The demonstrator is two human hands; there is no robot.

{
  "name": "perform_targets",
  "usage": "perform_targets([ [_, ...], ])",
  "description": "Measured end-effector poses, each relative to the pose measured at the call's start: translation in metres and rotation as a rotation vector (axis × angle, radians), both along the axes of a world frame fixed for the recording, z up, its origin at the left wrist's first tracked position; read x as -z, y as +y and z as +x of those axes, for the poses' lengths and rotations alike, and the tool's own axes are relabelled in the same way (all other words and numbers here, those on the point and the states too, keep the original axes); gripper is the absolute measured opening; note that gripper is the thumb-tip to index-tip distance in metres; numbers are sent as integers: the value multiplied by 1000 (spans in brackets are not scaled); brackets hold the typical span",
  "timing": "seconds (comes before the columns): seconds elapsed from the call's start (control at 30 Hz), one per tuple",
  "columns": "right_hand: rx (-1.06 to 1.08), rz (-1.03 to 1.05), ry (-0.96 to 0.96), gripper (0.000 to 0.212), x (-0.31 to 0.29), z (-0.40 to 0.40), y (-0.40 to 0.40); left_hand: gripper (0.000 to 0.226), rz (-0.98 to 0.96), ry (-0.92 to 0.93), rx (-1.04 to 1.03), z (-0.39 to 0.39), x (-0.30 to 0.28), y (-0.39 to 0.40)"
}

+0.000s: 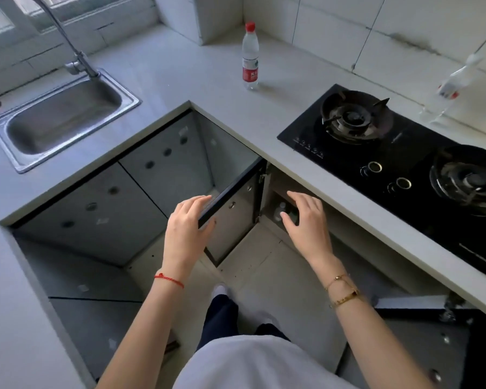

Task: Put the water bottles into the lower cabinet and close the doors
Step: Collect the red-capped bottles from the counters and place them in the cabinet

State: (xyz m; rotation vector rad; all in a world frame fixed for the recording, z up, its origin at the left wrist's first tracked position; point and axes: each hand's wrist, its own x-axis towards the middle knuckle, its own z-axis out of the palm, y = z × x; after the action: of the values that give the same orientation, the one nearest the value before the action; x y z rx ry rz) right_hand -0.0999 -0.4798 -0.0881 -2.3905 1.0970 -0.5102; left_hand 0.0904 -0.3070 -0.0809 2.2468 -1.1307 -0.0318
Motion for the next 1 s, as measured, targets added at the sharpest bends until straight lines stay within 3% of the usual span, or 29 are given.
perform_targets([
  [0.37,107,-63,-60,47,-23,93,-7,45,7,-46,64,111,-37,-12],
  [0.67,259,-95,-106,47,-45,136,-44,45,-20,-14,203,175,-64,-89],
  [1.0,317,-134,-123,47,-65,140,-129,46,-53,27,277,187,-70,-195],
])
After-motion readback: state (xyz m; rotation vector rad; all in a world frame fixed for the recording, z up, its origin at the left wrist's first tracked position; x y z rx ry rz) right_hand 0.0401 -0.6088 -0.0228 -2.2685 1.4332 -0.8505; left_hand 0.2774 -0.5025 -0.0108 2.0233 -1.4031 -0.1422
